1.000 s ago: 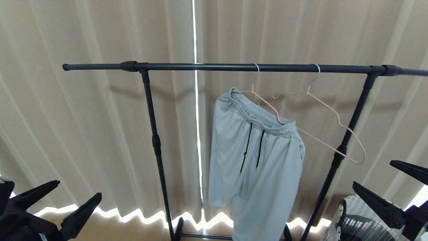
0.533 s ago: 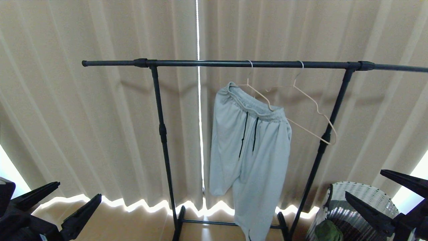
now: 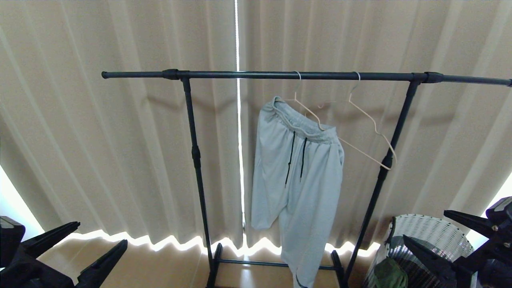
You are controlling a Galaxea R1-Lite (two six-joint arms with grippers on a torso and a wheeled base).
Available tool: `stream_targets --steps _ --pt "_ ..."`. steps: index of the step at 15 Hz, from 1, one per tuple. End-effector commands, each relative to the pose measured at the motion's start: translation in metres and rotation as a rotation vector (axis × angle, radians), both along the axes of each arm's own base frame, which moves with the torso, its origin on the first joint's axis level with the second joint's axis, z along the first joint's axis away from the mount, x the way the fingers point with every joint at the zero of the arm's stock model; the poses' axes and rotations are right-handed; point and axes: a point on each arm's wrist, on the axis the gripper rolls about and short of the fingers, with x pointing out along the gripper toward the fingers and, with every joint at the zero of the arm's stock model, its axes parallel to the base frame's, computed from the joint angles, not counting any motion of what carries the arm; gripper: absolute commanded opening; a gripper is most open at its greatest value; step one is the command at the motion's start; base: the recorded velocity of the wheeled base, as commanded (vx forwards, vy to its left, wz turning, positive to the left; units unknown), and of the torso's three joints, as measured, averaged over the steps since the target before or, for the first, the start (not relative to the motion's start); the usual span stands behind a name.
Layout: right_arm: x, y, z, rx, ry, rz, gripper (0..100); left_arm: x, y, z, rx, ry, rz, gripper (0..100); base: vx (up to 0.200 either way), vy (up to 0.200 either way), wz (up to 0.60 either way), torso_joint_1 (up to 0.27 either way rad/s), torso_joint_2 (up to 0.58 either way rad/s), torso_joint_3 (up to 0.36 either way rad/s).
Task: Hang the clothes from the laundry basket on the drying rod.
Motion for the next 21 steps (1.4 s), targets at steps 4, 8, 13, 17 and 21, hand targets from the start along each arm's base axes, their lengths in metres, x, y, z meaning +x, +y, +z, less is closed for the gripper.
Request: stream_targets --steps 4,8,13,17,21 --pt "0.003 -0.004 -0.002 -0.006 0.013 -0.036 100 0.000 -0.001 -0.003 0.003 0.015 -0.008 100 0.000 0.000 0.00 -0.107 0.26 0.142" --pt "0.002 -0.004 -0.003 -0.009 0.022 -0.036 100 0.000 -0.001 -0.003 0.003 0.016 -0.011 100 0.000 0.000 0.00 -0.188 0.47 0.268" --pt "0.001 -0.004 -0.006 -0.011 0.030 -0.035 100 0.013 -0.007 -0.006 0.010 0.078 -0.045 100 0.000 0.000 0.00 -0.181 0.46 0.284" --pt "0.001 -0.005 -0.008 -0.015 0.041 -0.035 100 0.012 -0.007 -0.008 0.012 0.082 -0.047 100 0.000 0.000 0.00 -0.145 0.45 0.297" --pt "0.001 -0.004 -0.014 -0.024 0.070 -0.035 100 0.013 -0.007 -0.007 0.012 0.079 -0.045 100 0.000 0.000 0.00 -0.078 0.29 0.208"
